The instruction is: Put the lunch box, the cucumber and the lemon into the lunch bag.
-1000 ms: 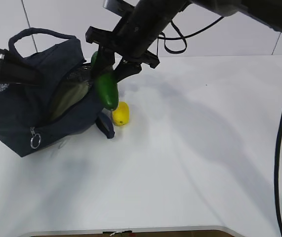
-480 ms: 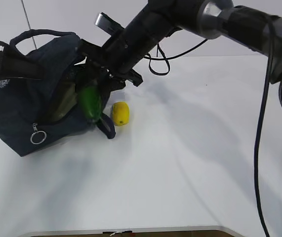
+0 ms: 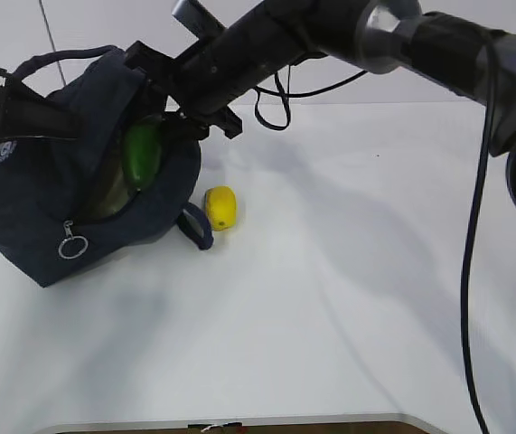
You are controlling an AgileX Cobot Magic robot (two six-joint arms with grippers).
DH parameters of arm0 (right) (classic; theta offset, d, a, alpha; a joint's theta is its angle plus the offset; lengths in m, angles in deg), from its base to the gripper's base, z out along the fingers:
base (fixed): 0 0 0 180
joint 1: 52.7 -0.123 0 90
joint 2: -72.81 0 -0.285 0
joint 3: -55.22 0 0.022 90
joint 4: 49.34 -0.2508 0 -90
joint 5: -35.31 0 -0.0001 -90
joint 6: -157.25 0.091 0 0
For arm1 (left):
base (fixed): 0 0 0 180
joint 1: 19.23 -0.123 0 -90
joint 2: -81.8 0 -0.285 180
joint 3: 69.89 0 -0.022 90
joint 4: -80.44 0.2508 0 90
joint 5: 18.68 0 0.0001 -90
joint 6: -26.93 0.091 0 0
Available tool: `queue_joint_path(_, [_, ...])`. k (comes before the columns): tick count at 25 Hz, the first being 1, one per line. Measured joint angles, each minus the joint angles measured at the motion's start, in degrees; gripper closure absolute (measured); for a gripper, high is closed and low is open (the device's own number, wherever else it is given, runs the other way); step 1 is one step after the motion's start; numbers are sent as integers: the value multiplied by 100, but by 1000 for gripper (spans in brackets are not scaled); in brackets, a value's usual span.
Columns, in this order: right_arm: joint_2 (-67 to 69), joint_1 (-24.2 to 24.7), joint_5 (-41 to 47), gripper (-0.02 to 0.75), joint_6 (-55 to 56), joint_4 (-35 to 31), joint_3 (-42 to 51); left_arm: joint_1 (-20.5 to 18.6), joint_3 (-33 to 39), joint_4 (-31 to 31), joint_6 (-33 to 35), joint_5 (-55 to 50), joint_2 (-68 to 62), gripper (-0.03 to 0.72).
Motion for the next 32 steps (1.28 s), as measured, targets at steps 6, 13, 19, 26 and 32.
queue_joint_path(6, [0, -112, -389, 374, -94, 0, 0, 0, 0, -74, 0, 0, 0, 698])
queue_joint_path(13, [28, -148, -517, 279, -141, -5, 0, 0, 0, -92, 0, 10, 0, 698])
queue_joint_path(19, [221, -267, -784, 214, -153, -385, 0, 0, 0, -92, 0, 10, 0, 698])
queue_joint_path(26, [294, -281, -782, 212, -255, -811, 0, 0, 0, -92, 0, 10, 0, 698])
queue_joint_path(32, [294, -235, -211, 213, -1172, -872, 0, 0, 0, -35, 0, -20, 0, 698])
